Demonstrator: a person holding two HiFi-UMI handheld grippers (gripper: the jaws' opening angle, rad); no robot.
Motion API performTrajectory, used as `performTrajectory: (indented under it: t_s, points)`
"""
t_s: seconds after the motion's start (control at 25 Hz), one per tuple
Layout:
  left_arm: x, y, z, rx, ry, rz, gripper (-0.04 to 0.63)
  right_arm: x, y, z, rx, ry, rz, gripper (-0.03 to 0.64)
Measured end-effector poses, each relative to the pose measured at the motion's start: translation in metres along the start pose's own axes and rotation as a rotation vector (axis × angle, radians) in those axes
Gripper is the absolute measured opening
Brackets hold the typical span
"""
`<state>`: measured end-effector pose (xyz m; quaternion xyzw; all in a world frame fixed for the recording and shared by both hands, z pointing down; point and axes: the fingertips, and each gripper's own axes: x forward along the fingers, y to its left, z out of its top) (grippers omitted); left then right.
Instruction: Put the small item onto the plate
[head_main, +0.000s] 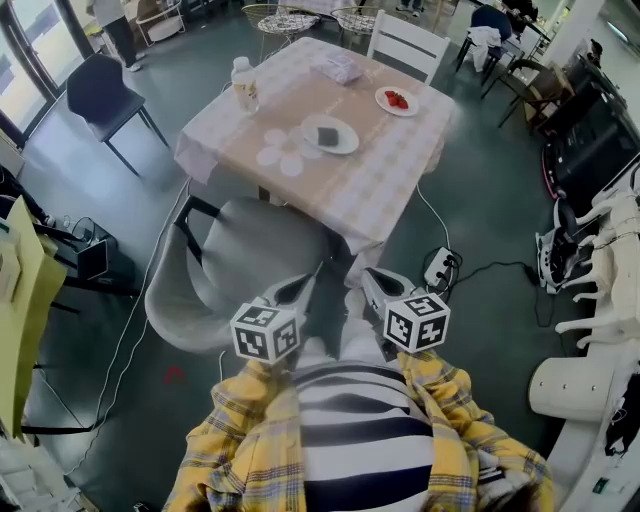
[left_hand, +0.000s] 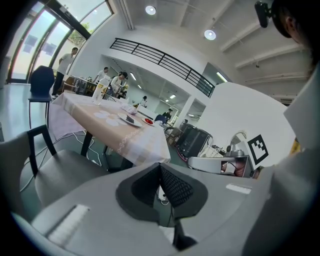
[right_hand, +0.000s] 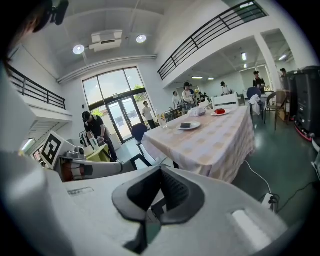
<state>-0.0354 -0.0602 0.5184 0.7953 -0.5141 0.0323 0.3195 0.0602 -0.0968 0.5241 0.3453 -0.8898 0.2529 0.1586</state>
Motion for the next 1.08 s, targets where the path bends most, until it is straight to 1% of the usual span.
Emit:
performTrajectory:
  t_s: [0.16,0.36,0.76,1.08]
  points:
    - [0.002,-0.004,0.000,0.013,0.000,-0.005,0.002,-0.002,-0.003,-0.003,-0.016,0.006,-0.023,-0.005]
    - [0.004,-0.003,0.004,0.010,-0.011,-0.002,0.002,-0.002,-0.006,0.005,-0.017,-0.018,-0.031,-0.005]
    - [0.010,0.004,0.010,0.000,-0.010,0.013,0.002,0.009,-0.007,0.014,-0.028,-0.019,-0.011,-0.004]
    - [0.015,0.009,0.006,-0.011,0.011,0.021,0.002,0.013,-0.006,0.011,-0.021,-0.011,0.003,-0.004]
